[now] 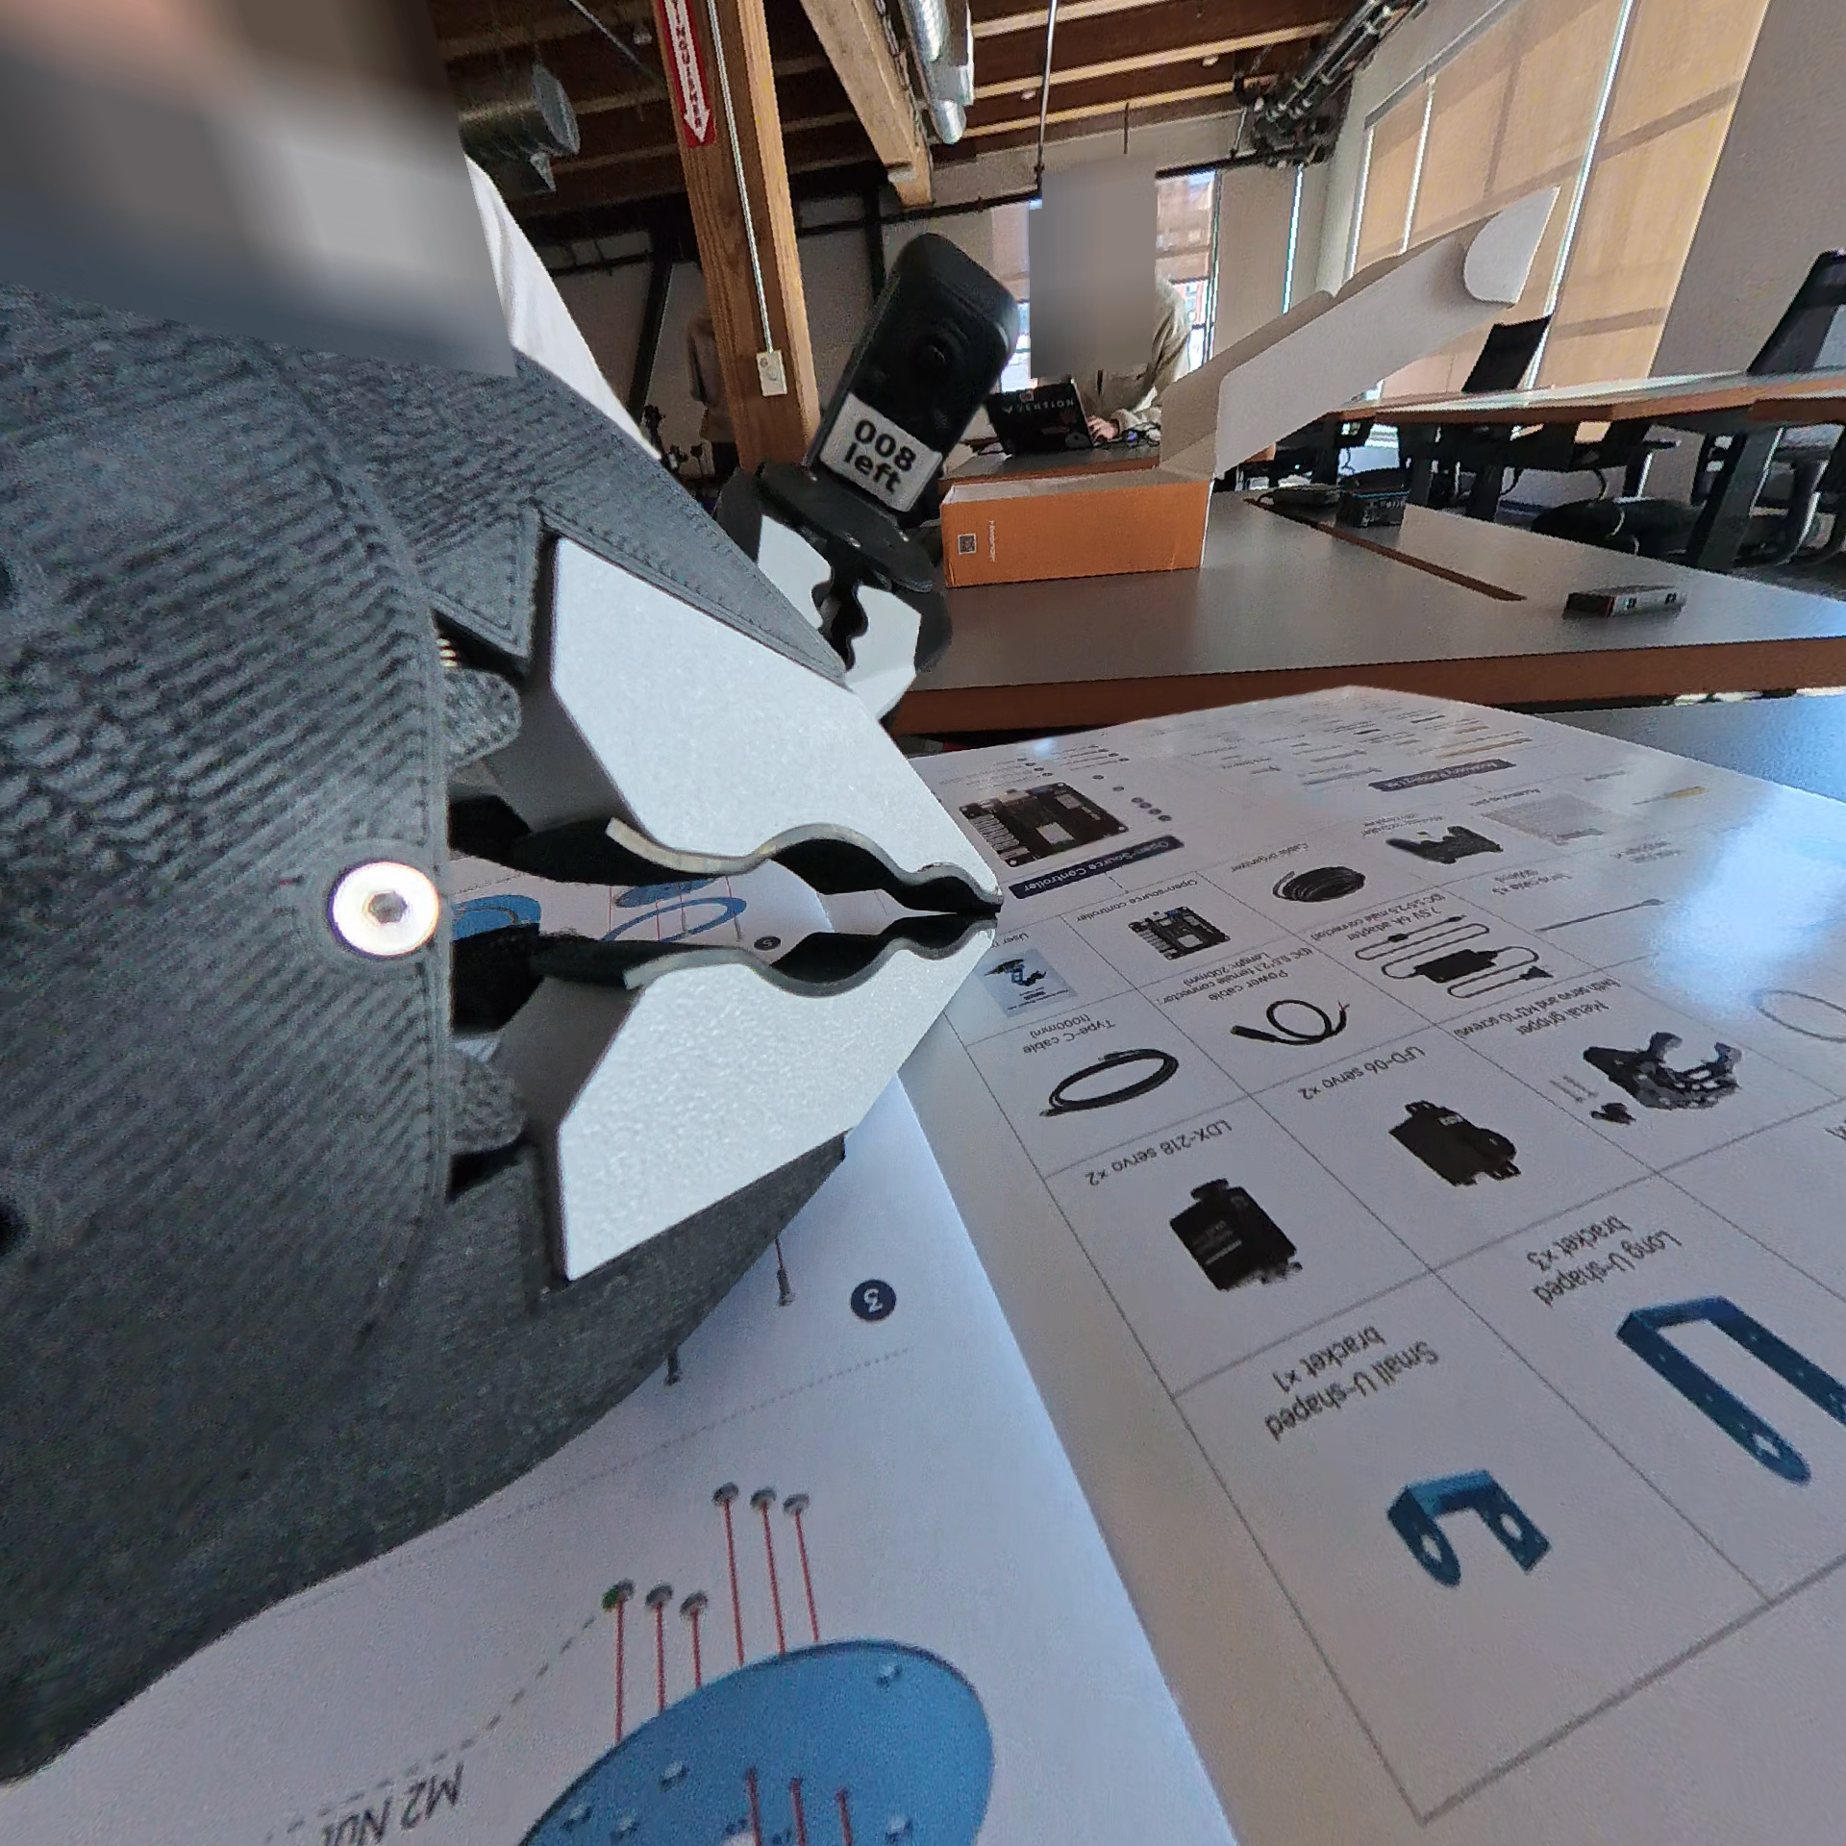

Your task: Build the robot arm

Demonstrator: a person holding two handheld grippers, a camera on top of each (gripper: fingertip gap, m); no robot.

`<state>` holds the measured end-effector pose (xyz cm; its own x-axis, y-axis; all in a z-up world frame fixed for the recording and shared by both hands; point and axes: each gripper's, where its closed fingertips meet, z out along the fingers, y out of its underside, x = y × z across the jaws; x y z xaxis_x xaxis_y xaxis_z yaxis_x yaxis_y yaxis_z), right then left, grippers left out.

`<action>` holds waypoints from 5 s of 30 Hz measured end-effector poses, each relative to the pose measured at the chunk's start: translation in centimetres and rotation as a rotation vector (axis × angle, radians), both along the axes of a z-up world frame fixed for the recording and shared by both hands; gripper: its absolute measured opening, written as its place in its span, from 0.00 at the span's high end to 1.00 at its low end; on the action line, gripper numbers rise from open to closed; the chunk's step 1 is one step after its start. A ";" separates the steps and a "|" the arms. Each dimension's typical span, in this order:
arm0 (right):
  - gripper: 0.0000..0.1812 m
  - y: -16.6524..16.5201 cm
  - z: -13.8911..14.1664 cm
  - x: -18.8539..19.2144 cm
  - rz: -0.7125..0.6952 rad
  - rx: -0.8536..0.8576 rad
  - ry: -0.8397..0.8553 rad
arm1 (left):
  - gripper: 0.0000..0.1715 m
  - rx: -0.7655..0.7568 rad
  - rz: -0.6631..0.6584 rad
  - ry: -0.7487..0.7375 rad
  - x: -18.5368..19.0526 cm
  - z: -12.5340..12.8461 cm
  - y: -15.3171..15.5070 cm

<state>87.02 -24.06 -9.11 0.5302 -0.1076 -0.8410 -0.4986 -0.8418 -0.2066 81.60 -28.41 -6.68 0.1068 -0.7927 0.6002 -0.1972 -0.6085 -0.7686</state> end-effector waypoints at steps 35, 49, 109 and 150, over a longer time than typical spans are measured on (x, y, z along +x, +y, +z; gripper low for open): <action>1.00 2.3 2.3 13.0 -0.149 0.182 -0.307 | 1.00 -0.021 -0.152 0.278 0.2 -1.7 -0.2; 0.70 -15.9 1.8 -3.2 0.190 0.532 -1.227 | 0.84 -0.008 -0.034 0.100 -2.4 1.5 -1.6; 0.71 -11.3 0.3 22.5 -0.079 0.361 -1.007 | 0.91 0.540 -0.134 0.457 1.6 -1.7 14.9; 0.71 -1.6 0.7 3.3 0.289 0.584 -1.074 | 0.82 0.510 -0.155 0.424 1.6 -1.5 15.2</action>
